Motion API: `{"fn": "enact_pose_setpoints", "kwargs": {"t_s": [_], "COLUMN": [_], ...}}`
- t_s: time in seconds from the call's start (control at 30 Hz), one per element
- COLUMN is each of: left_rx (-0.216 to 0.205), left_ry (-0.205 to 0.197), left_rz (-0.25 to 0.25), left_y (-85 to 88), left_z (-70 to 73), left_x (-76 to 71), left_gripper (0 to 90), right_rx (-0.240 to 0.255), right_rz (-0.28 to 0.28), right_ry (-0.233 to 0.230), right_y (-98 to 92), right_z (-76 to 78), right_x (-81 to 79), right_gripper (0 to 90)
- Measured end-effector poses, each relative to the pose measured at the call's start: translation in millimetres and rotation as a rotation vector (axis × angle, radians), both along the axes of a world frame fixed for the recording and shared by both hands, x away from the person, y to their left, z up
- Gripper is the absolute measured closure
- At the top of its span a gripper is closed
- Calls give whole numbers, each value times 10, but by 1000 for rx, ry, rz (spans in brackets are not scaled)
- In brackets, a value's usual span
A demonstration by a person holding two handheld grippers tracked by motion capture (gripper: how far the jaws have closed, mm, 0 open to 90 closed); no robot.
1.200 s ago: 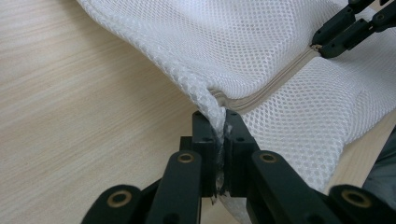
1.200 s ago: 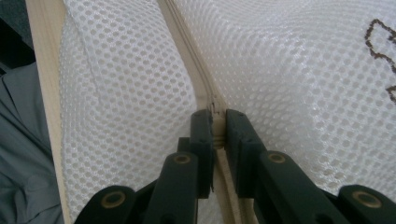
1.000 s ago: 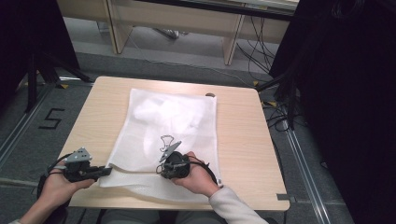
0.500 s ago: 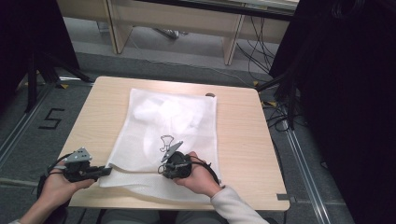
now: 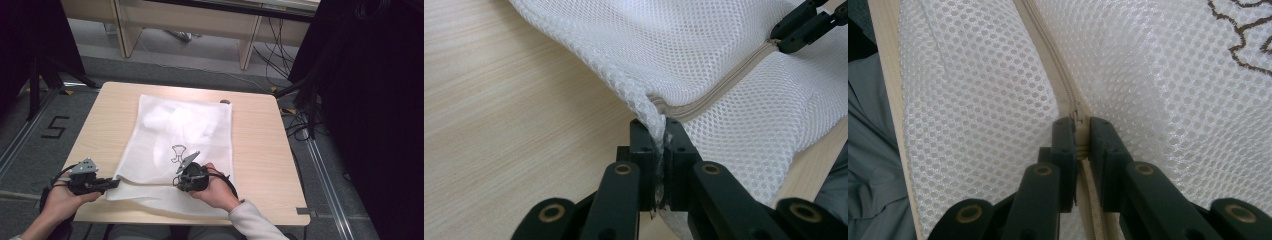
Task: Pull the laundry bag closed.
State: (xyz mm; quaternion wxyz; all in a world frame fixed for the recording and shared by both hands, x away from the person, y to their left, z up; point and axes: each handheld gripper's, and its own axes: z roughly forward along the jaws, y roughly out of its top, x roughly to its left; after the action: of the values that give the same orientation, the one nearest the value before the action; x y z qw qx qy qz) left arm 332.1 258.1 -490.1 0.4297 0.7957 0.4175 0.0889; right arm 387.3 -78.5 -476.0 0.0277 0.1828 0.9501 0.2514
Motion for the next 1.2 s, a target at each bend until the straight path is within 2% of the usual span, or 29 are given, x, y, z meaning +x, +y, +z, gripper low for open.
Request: {"fn": "enact_pose_setpoints", "kwargs": {"t_s": [1.2], "left_rx": [3], "left_ry": [-1], "left_rz": [4], "left_y": [0], "left_z": [-3], "left_x": [2], "left_gripper": [848], "right_rx": [8], "right_rz": [-17], "right_ry": [5], "right_y": [-125], "right_z": [22], "right_x": [-6], "right_gripper": [823]}}
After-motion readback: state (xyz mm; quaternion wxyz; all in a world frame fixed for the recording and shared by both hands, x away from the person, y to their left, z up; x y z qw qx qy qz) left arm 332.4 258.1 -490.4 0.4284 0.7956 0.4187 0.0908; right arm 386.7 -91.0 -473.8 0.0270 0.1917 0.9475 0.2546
